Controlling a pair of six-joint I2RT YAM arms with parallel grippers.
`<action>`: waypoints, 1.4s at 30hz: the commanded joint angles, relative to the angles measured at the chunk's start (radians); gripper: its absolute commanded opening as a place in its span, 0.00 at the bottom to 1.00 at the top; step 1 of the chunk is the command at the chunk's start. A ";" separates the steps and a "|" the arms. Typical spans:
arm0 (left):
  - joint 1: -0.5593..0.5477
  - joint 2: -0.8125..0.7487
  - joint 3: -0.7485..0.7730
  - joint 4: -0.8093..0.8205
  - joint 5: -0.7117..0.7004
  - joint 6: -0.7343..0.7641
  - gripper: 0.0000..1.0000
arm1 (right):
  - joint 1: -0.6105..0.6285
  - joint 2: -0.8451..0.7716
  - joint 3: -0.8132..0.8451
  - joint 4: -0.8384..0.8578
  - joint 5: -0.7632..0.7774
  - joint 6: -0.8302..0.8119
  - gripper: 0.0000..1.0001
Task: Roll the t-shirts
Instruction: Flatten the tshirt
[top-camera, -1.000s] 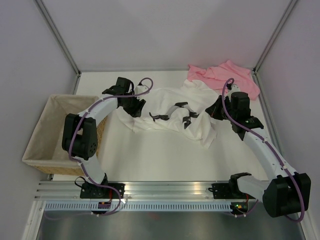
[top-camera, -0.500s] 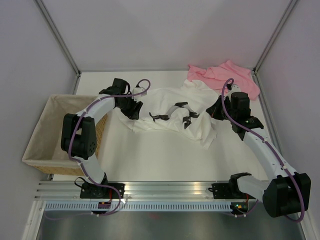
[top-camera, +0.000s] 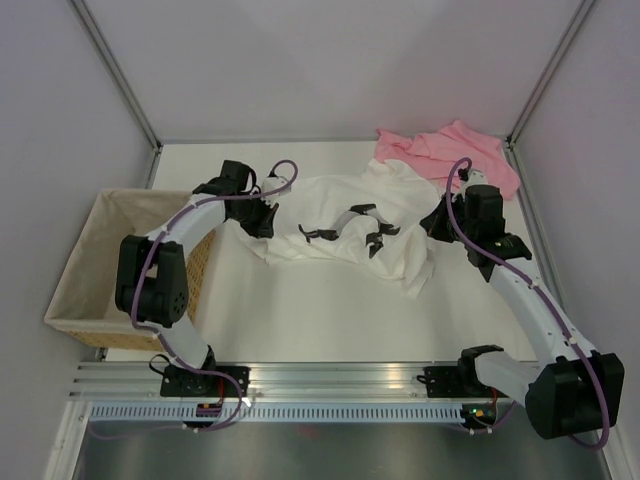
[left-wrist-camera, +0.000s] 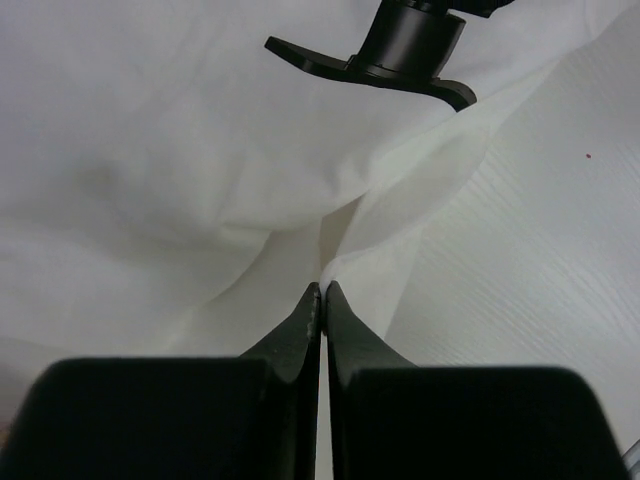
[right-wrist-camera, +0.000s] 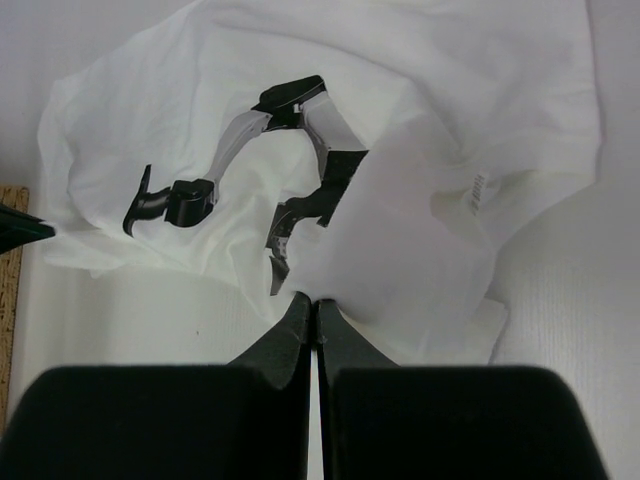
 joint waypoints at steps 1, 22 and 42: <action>0.031 -0.186 -0.012 0.074 -0.034 -0.100 0.02 | -0.038 -0.081 0.081 -0.057 0.079 -0.035 0.00; 0.122 -0.628 0.278 -0.024 -0.396 -0.161 0.02 | -0.144 -0.407 0.503 -0.353 0.421 -0.096 0.00; 0.122 -0.381 0.628 0.114 -0.553 -0.262 0.02 | -0.231 0.368 1.268 -0.213 0.008 0.051 0.00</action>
